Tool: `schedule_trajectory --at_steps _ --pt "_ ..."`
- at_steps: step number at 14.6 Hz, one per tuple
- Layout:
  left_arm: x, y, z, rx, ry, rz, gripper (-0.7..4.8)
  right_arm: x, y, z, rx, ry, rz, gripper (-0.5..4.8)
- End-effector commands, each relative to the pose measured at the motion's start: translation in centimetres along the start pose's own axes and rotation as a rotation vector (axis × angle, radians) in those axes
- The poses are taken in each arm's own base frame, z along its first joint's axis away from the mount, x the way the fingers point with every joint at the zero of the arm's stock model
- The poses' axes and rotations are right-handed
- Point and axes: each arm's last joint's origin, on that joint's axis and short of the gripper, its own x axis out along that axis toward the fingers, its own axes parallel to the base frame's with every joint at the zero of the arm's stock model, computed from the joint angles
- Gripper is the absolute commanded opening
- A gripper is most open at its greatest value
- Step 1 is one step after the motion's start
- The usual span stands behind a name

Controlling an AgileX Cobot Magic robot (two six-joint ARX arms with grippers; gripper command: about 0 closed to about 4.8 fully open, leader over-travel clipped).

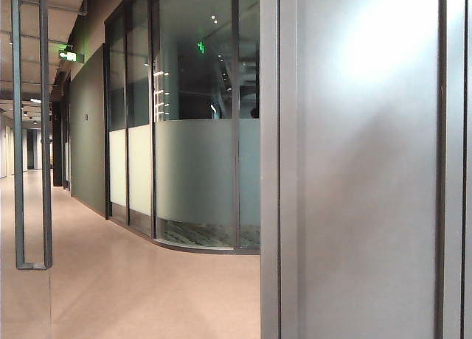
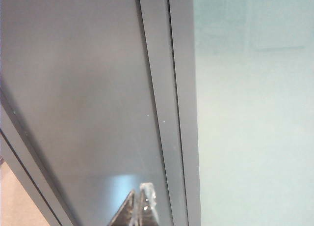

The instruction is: Raise the arm to find the leftmost switch on the wall and turn off the lights.

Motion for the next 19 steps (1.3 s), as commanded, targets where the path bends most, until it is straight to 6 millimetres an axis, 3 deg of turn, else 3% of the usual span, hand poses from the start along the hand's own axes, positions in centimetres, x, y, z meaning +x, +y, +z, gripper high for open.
schedule_trajectory --at_steps 1,12,13,16,17,18,19 --pt "0.0 0.0 0.3 -0.002 -0.023 -0.002 -0.02 0.0 0.0 0.2 0.000 -0.014 0.002 -0.01" --pt "0.0 0.0 0.5 -0.019 -0.043 -0.007 -0.02 0.0 0.1 0.4 0.006 -0.035 0.025 -0.01" --pt "-0.3 -0.2 2.2 -0.142 -0.210 -0.101 -0.05 -0.2 0.5 1.7 0.064 -0.163 0.130 -0.01" --pt "-2.3 -0.1 7.4 -0.235 -0.576 -0.174 -0.05 -1.7 1.2 5.9 0.106 -0.472 0.221 -0.01" --pt "-3.5 -0.1 10.0 -0.221 -0.661 -0.180 -0.05 -2.7 1.4 7.8 0.145 -0.551 0.196 -0.01" --pt "-5.4 0.1 14.4 -0.208 -0.770 -0.187 -0.05 -4.4 1.8 11.6 0.159 -0.667 0.145 -0.01" --pt "-6.2 0.2 17.2 -0.205 -0.815 -0.188 -0.05 -5.3 2.1 14.0 0.169 -0.720 0.119 -0.01"
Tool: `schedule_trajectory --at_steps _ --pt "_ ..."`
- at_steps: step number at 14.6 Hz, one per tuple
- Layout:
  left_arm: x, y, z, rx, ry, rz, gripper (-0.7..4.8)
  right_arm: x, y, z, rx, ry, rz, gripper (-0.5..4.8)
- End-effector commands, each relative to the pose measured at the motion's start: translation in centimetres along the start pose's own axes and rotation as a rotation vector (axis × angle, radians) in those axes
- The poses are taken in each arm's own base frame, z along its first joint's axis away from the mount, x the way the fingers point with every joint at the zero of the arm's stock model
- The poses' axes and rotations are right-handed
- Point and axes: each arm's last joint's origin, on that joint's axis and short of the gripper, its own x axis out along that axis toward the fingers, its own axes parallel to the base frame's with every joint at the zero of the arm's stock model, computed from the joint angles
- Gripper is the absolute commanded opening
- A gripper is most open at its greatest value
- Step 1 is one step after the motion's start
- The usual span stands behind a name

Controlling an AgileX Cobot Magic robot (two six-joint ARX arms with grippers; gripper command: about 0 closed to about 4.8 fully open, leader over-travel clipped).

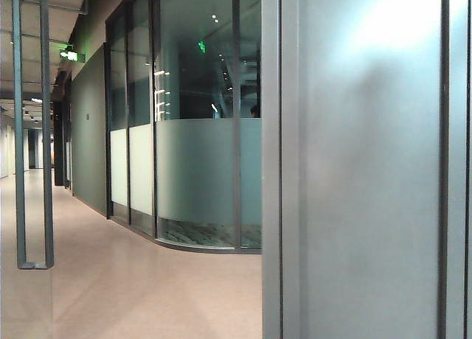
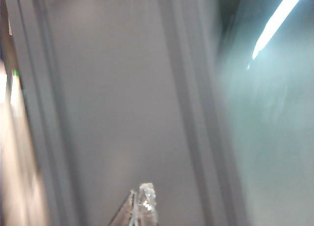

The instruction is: Raise the arm to find the leftmost switch on the wall and turn off the lights.

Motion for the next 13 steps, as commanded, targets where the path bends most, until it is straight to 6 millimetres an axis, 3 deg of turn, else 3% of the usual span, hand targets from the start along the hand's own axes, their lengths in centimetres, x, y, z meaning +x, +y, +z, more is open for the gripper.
schedule_trajectory --at_steps 1,3,5,9,13 --pt "3.6 -1.1 6.3 0.012 -0.098 -0.023 -0.05 2.0 1.5 5.8 0.002 -0.142 -0.048 -0.01" --pt "8.1 -1.7 10.4 0.003 -0.081 -0.036 -0.05 5.5 2.8 10.5 -0.001 -0.173 -0.029 -0.01" --pt "12.4 -1.8 12.7 0.002 -0.060 -0.029 -0.05 9.2 3.5 13.9 -0.003 -0.196 -0.022 -0.01" --pt "18.1 -1.6 14.5 0.008 -0.079 -0.030 -0.05 16.6 4.6 19.0 -0.015 -0.226 0.064 -0.01" --pt "24.0 -1.0 15.0 0.009 -0.096 -0.028 -0.05 23.7 5.2 22.1 -0.015 -0.130 0.132 -0.01"
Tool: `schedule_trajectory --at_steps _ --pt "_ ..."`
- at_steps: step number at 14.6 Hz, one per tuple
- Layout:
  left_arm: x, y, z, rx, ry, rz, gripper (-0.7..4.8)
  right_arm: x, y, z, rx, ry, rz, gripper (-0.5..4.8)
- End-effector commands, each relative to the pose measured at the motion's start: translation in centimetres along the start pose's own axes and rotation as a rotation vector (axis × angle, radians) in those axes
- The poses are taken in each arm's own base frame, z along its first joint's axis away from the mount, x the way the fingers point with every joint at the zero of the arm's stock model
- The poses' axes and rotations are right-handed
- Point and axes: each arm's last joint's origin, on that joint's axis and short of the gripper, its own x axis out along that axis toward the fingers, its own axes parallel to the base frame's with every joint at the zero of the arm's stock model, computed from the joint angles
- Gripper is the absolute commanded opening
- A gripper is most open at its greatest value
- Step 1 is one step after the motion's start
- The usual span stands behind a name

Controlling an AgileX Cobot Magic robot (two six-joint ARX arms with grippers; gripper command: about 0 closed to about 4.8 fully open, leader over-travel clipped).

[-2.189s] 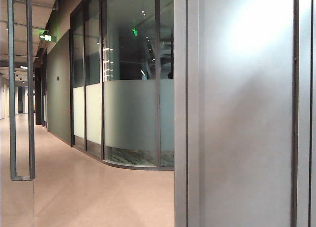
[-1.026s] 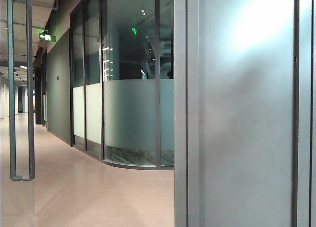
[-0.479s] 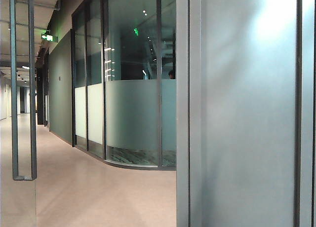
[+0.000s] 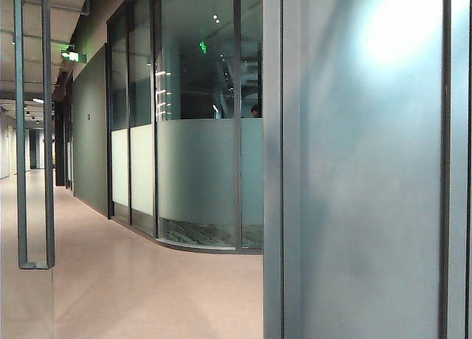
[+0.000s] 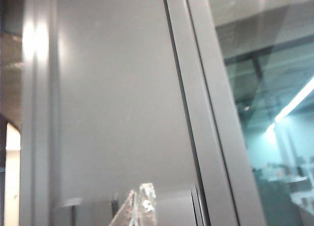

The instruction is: Raise the arm to find the leftmost switch on the wall and turn off the lights.

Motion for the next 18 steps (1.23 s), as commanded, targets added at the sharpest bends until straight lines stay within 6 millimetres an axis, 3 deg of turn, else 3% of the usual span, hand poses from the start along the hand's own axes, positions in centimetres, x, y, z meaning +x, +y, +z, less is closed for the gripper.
schedule_trajectory --at_steps 1,3,4,6,9,12,18 --pt "4.6 0.6 -0.2 0.009 -0.027 -0.002 -0.06 4.2 -0.3 0.2 0.014 0.071 0.054 -0.01" --pt "8.6 1.1 -1.5 -0.023 0.058 -0.088 -0.05 5.3 -0.5 0.0 0.013 0.070 0.070 -0.01" --pt "9.9 1.0 -2.3 -0.108 0.153 -0.213 -0.05 5.3 -0.5 -0.1 0.015 0.077 0.068 -0.01" --pt "11.2 0.0 -3.4 -0.318 0.275 -0.458 -0.05 5.3 -0.5 -0.3 0.019 0.102 0.091 -0.01" --pt "10.9 -3.1 -4.3 -0.471 0.396 -0.797 -0.05 5.4 -0.4 -0.8 0.027 0.143 0.165 -0.01" --pt "10.6 -5.9 -4.1 -0.538 0.382 -0.914 -0.05 6.0 0.4 -2.1 0.074 0.174 0.213 -0.01" --pt "10.6 -5.9 -4.2 -0.542 0.389 -0.925 -0.05 9.2 3.9 -6.3 0.226 0.169 0.401 -0.01"
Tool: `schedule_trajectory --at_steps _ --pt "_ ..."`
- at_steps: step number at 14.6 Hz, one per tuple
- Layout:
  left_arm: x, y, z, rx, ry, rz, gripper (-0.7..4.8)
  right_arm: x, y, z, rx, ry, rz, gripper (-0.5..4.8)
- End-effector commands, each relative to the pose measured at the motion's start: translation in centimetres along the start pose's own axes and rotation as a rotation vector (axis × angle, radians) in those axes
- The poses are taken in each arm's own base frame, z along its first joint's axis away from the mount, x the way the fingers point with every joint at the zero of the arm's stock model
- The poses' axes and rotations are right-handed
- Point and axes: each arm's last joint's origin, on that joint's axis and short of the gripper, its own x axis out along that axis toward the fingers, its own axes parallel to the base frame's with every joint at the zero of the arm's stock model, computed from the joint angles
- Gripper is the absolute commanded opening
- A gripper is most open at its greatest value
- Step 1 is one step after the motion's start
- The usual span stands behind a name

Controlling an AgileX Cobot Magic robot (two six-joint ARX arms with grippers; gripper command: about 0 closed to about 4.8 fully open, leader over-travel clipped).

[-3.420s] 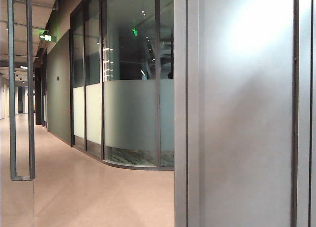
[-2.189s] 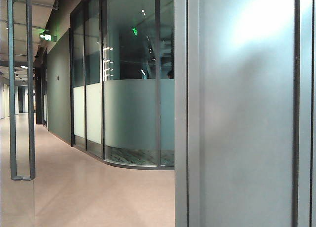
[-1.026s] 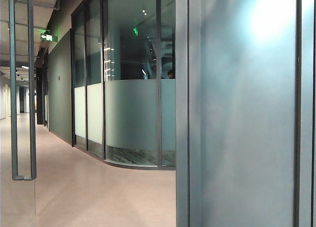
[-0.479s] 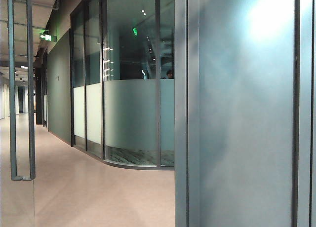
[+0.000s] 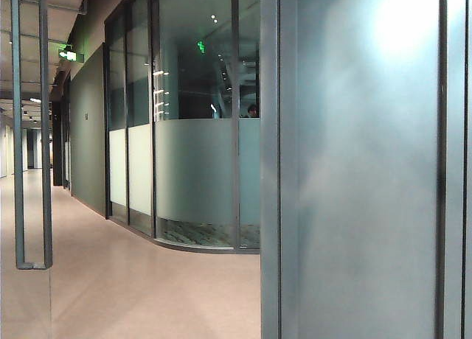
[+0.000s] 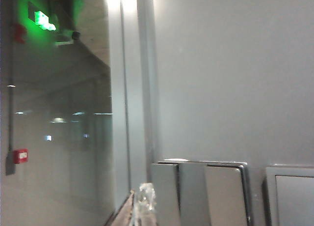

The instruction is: Raise the arm to find the leftmost switch on the wall and turn off the lights.

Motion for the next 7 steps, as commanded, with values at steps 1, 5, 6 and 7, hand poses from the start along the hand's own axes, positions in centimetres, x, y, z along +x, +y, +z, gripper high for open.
schedule_trajectory --at_steps 1,5,6,7 --pt "-0.1 -0.3 0.3 0.006 0.008 -0.024 -0.05 3.3 1.3 -0.9 0.068 -0.045 0.093 -0.01" --pt "-0.2 -0.4 0.3 0.001 0.011 -0.021 -0.05 6.8 2.1 -2.5 0.111 -0.047 0.122 -0.01" --pt "-0.2 -0.4 0.3 0.000 0.011 -0.020 -0.05 7.1 1.9 -3.0 0.117 -0.043 0.097 -0.01" --pt "-0.1 -0.3 0.2 -0.008 0.016 -0.017 -0.05 7.2 1.7 -3.3 0.119 -0.038 0.088 -0.01"
